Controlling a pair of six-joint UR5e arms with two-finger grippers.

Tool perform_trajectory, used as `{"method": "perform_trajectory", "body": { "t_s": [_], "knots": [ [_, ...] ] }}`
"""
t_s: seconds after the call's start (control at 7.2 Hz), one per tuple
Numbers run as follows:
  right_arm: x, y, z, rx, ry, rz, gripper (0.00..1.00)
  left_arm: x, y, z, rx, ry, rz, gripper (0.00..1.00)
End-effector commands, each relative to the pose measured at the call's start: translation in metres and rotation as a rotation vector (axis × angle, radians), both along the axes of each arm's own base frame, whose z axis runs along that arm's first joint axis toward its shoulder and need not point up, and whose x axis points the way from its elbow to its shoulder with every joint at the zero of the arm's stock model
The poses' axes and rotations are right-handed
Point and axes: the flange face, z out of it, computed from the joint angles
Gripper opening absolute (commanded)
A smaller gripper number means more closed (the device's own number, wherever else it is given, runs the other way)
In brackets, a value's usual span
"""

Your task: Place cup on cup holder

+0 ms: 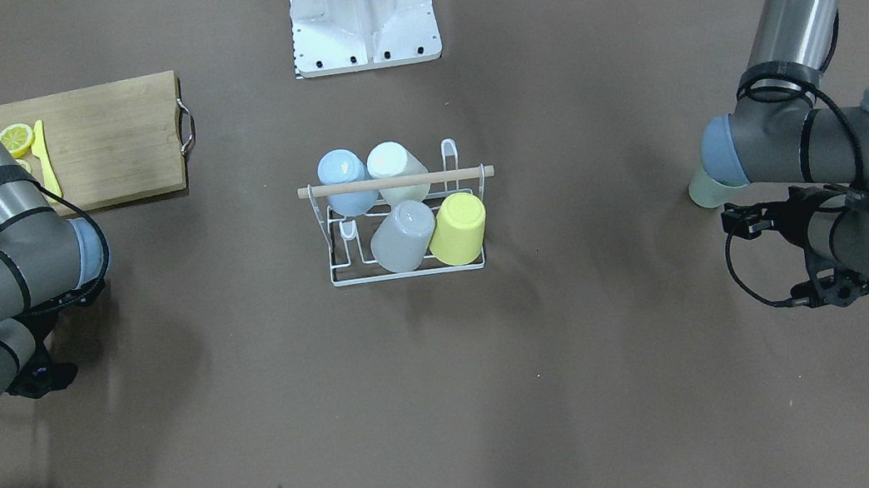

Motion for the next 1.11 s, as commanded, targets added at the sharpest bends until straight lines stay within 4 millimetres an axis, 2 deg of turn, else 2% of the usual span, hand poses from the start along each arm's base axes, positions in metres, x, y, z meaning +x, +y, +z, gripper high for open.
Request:
{"method": "perform_trajectory", "body": {
  "t_s": [0.0, 0.14, 0.28, 0.56, 0.69, 0.97],
  "knots": [
    [0.003, -0.001, -0.001, -0.005, -0.002, 0.000, 0.53, 0.004, 0.005, -0.001, -0.023, 0.042, -0.004, 0.97],
    [0.007, -0.003, -0.002, -0.005, -0.002, 0.009, 0.49, 0.006, 0.005, -0.004, -0.025, 0.052, -0.008, 0.97],
    [0.018, -0.013, -0.008, 0.009, -0.012, 0.031, 0.49, 0.007, 0.005, -0.004, -0.027, 0.056, -0.010, 0.97],
    [0.038, -0.035, -0.049, 0.122, -0.092, 0.077, 0.49, 0.020, 0.016, 0.004, -0.040, 0.055, 0.011, 0.97],
    [0.043, -0.049, -0.063, 0.223, -0.171, 0.106, 0.49, 0.028, 0.023, 0.009, -0.046, 0.049, 0.027, 0.97],
    [0.037, -0.076, -0.087, 0.489, -0.385, 0.141, 0.49, 0.038, 0.032, 0.016, -0.056, 0.042, 0.044, 0.97]
  ]
}}
